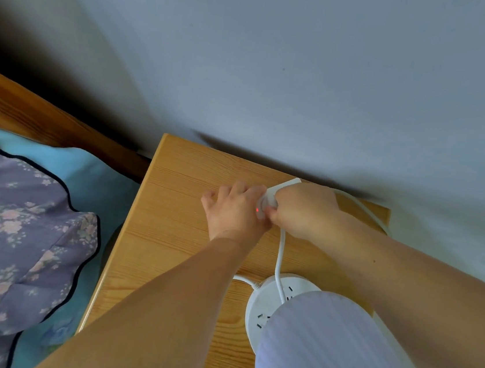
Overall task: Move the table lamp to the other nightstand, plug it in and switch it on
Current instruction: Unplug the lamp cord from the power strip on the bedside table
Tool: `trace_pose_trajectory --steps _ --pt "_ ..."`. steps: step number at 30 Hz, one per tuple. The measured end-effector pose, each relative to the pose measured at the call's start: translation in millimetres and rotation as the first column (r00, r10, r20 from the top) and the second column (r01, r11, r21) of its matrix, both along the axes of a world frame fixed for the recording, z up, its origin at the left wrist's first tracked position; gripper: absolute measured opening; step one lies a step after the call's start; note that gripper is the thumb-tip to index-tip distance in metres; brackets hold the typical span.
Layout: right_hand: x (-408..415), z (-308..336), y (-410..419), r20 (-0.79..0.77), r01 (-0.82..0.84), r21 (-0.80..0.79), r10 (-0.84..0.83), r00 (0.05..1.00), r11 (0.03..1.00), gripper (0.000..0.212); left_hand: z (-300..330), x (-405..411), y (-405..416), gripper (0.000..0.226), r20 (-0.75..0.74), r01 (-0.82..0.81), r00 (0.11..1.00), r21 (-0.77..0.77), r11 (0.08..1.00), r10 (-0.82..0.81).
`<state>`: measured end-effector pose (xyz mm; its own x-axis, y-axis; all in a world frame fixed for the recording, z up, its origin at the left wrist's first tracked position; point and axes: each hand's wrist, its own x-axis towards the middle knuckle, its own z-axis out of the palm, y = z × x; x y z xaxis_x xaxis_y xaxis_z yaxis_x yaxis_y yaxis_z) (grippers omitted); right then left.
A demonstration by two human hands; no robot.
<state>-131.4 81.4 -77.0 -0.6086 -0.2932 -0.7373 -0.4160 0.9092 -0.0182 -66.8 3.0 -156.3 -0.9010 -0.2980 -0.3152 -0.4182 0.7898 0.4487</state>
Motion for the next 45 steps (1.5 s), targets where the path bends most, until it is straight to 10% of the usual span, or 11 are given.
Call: trace_pose_trajectory --steps 26,45 --pt "0.0 -3.8 2.6 -0.029 -0.034 0.005 0.034 0.999 0.999 0.028 -7.2 2.1 1.9 0.043 -0.001 0.013 1.000 -0.045 0.999 -0.013" --pt "15.3 3.8 52.3 -0.007 0.171 -0.399 -0.190 0.982 0.901 0.042 -5.0 1.8 -0.1 0.075 0.082 0.051 0.995 0.040 0.998 -0.054"
